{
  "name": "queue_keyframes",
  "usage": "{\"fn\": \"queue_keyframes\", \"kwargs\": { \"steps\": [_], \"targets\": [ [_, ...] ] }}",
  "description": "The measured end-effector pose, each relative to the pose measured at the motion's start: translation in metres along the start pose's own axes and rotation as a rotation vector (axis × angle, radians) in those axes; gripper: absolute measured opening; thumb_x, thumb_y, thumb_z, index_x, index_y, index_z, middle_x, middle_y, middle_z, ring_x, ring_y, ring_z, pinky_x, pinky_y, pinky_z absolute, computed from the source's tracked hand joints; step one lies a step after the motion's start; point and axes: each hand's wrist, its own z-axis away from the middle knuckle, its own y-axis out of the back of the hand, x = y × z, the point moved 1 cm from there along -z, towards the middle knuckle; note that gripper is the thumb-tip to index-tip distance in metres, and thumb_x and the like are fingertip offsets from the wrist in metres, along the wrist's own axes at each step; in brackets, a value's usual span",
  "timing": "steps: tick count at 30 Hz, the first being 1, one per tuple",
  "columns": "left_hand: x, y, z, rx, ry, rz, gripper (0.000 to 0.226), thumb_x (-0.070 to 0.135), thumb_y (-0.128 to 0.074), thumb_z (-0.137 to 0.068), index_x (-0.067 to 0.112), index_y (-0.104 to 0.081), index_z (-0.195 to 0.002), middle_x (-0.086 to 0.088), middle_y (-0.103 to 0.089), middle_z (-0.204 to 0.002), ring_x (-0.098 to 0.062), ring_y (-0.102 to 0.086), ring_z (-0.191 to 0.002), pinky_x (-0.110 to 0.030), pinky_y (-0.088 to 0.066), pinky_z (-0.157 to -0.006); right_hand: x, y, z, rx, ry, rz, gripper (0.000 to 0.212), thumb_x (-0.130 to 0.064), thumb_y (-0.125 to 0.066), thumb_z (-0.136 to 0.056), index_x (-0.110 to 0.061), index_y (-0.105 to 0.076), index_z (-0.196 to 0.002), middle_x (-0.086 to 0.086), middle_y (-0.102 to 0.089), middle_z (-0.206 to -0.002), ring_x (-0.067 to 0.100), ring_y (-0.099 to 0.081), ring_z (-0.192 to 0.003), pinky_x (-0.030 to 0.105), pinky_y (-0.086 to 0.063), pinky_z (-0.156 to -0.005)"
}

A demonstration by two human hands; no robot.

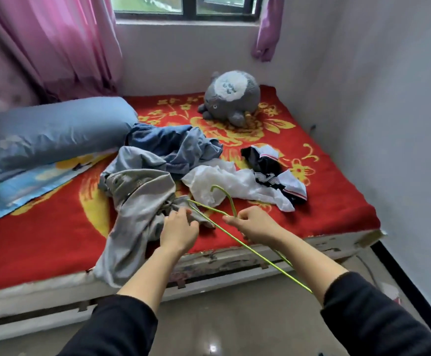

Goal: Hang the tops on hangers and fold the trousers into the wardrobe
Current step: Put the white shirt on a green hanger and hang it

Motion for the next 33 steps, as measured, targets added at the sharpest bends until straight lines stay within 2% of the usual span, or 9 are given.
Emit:
{"fn": "queue_keyframes", "kwargs": {
  "steps": [3,7,10,12,14,18,22,27,33],
  "targets": [
    [0.014,-0.019,-0.035,-0.096,-0.003,-0.019,0.035,0.021,-0.047,-0.087,0.010,-0.051,-0.120,-0.018,-0.053,-0.124,-0.035,-0.045,-0.117,-0.040,-0.037,-0.098,0.023,0.023,-0.025,0.069,-0.082,0.023,0.057,-0.053,-0.062,-0.084,-0.021,-0.029,-0.050,-0.005,-0.030,-0.046,0.011,-0.030,-0.041,0.028,-0.028,-0.051],
    [0.042,-0.047,-0.083,-0.168,0.000,0.006,0.037,0.022,-0.045,-0.089,0.012,-0.051,-0.125,-0.015,-0.051,-0.126,-0.033,-0.042,-0.121,-0.040,-0.039,-0.098,0.050,0.055,-0.064,0.209,-0.188,0.047,0.059,-0.048,-0.061,-0.087,-0.021,-0.026,-0.048,-0.008,-0.028,-0.042,0.010,-0.029,-0.042,0.031,-0.025,-0.050],
    [0.064,-0.070,-0.115,-0.208,-0.027,0.010,0.038,0.021,-0.046,-0.089,0.013,-0.051,-0.126,-0.015,-0.051,-0.128,-0.032,-0.043,-0.121,-0.039,-0.038,-0.100,0.068,0.075,-0.097,0.255,-0.213,-0.025,0.053,-0.041,-0.058,-0.091,-0.009,-0.046,-0.050,0.002,-0.045,-0.049,0.018,-0.047,-0.051,0.036,-0.037,-0.057],
    [0.077,-0.087,-0.136,-0.234,-0.028,0.011,0.039,0.021,-0.046,-0.089,0.012,-0.050,-0.127,-0.014,-0.050,-0.130,-0.032,-0.045,-0.120,-0.038,-0.037,-0.101,0.080,0.087,-0.121,0.264,-0.251,-0.072,0.047,-0.039,-0.055,-0.092,0.003,-0.061,-0.072,0.016,-0.051,-0.065,0.030,-0.053,-0.065,0.038,-0.041,-0.062],
    [0.088,-0.103,-0.161,-0.251,-0.007,0.018,0.040,0.020,-0.047,-0.089,0.012,-0.049,-0.128,-0.014,-0.050,-0.130,-0.031,-0.045,-0.121,-0.037,-0.037,-0.101,0.095,0.100,-0.151,0.260,-0.281,-0.085,0.046,-0.036,-0.053,-0.093,0.003,-0.056,-0.069,0.017,-0.050,-0.061,0.029,-0.050,-0.061,0.033,-0.033,-0.057],
    [0.113,-0.131,-0.217,-0.260,0.071,0.012,0.040,0.019,-0.047,-0.088,0.012,-0.049,-0.127,-0.014,-0.051,-0.127,-0.030,-0.043,-0.121,-0.037,-0.037,-0.101,0.124,0.133,-0.219,0.222,-0.328,-0.019,0.054,-0.031,-0.051,-0.095,-0.018,-0.035,-0.046,-0.009,-0.038,-0.037,0.009,-0.039,-0.044,0.025,-0.029,-0.046],
    [0.141,-0.160,-0.270,-0.283,0.138,-0.042,0.040,0.018,-0.046,-0.089,0.011,-0.048,-0.128,-0.015,-0.047,-0.130,-0.032,-0.040,-0.122,-0.040,-0.037,-0.102,0.150,0.171,-0.283,0.163,-0.306,-0.018,0.049,-0.030,-0.052,-0.094,-0.014,-0.036,-0.052,0.001,-0.036,-0.050,0.019,-0.036,-0.053,0.032,-0.029,-0.057],
    [0.153,-0.199,-0.326,-0.313,0.128,-0.118,0.045,0.019,-0.045,-0.089,0.011,-0.044,-0.134,-0.006,-0.037,-0.142,-0.026,-0.031,-0.131,-0.041,-0.038,-0.102,0.176,0.188,-0.357,0.119,-0.267,0.027,0.053,-0.033,-0.051,-0.094,-0.018,-0.026,-0.050,-0.006,-0.026,-0.045,0.013,-0.028,-0.048,0.033,-0.023,-0.049],
    [0.127,-0.246,-0.390,-0.374,0.119,-0.295,0.053,0.018,-0.047,-0.088,0.013,-0.037,-0.139,-0.011,-0.024,-0.152,-0.027,-0.018,-0.140,-0.041,-0.034,-0.107,0.214,0.164,-0.425,0.043,-0.315,0.036,0.052,-0.031,-0.048,-0.097,-0.018,-0.027,-0.051,-0.003,-0.032,-0.049,0.020,-0.033,-0.055,0.034,-0.023,-0.051]
  ]
}}
